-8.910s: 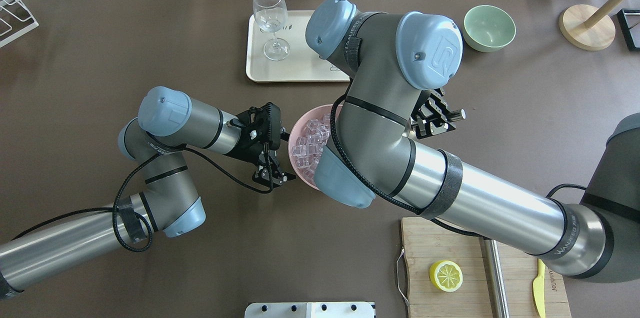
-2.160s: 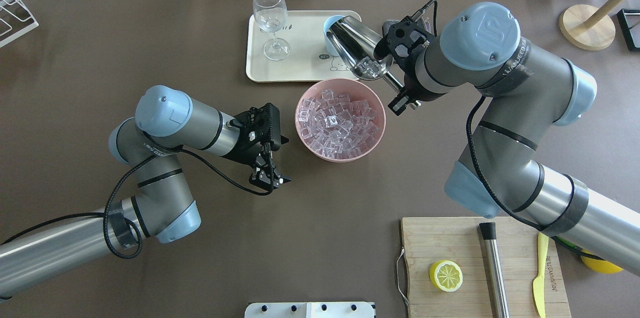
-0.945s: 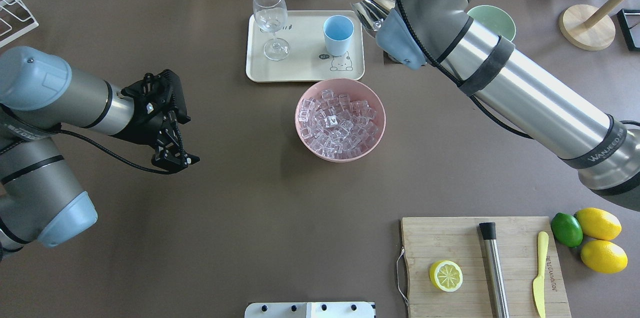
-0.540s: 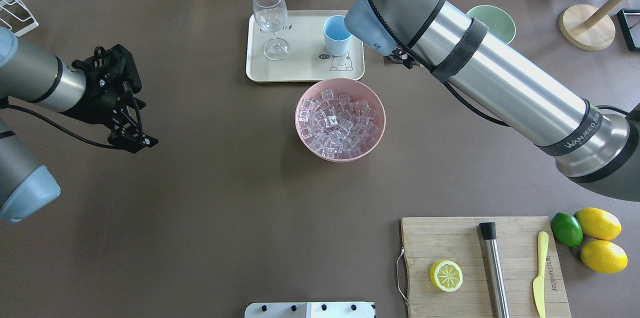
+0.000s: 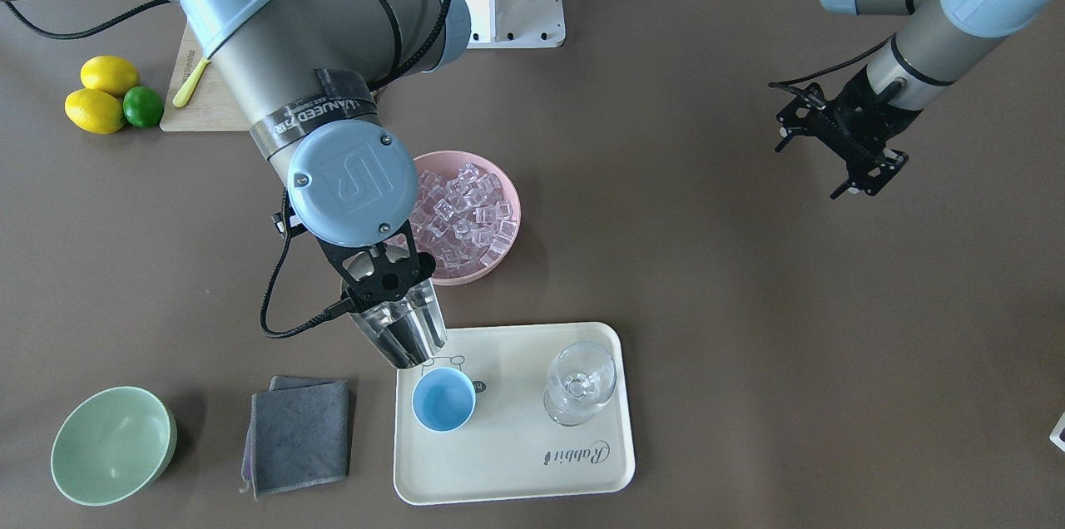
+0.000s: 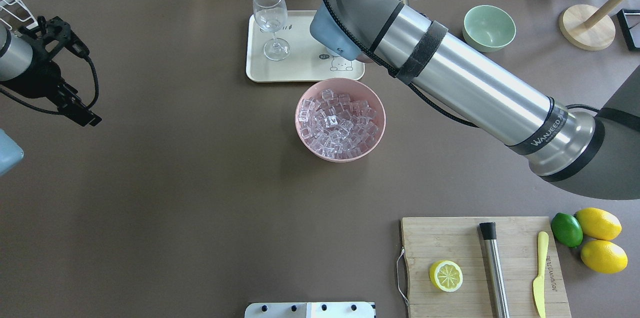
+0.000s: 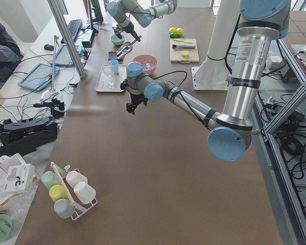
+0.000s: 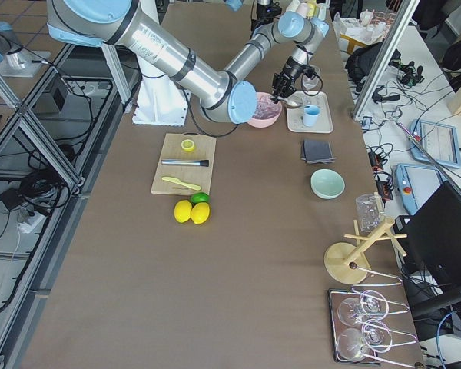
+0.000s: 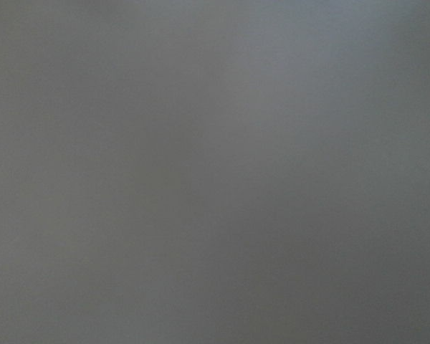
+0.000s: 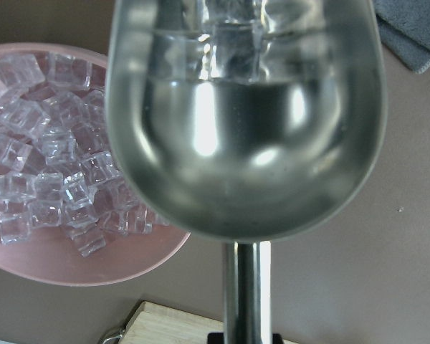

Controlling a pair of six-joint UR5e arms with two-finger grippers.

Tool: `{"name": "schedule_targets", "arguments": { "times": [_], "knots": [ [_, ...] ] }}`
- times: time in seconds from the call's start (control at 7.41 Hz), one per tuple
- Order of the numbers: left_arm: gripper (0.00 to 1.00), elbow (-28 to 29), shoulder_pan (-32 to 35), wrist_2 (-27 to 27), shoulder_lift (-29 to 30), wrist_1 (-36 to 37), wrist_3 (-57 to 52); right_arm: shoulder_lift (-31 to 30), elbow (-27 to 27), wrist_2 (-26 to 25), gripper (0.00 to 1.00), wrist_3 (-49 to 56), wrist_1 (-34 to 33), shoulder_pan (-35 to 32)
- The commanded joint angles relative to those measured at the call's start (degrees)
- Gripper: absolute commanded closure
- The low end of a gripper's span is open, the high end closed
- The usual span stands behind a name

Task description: Put ice in cup with scoop

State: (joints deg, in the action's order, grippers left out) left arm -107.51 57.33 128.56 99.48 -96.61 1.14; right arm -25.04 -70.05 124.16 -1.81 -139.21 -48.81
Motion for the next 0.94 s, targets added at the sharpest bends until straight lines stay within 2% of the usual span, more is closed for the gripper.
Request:
{"name": "schedule_targets", "arguments": {
  "times": [0.0,0.27,0.54,0.81],
  "knots": [
    [0.01,3.7,5.4,2.8,-2.1,2.9,0.1,2.7,5.4,-1.3,1.00,2.0,-0.1,-0.1],
    [0.01,4.1,12.2,5.5,-7.1,5.0,0.1,6.1,12.1,-1.6,1.00,3.7,0.0,-0.5],
    [0.01,7.6,18.1,6.9,-10.3,5.0,0.0,9.6,16.9,-2.5,1.00,5.5,-1.0,-0.6],
    [0.01,9.9,23.8,7.2,-11.3,4.7,-0.1,11.1,18.5,-3.4,1.00,6.1,-1.0,-0.7]
  ]
}}
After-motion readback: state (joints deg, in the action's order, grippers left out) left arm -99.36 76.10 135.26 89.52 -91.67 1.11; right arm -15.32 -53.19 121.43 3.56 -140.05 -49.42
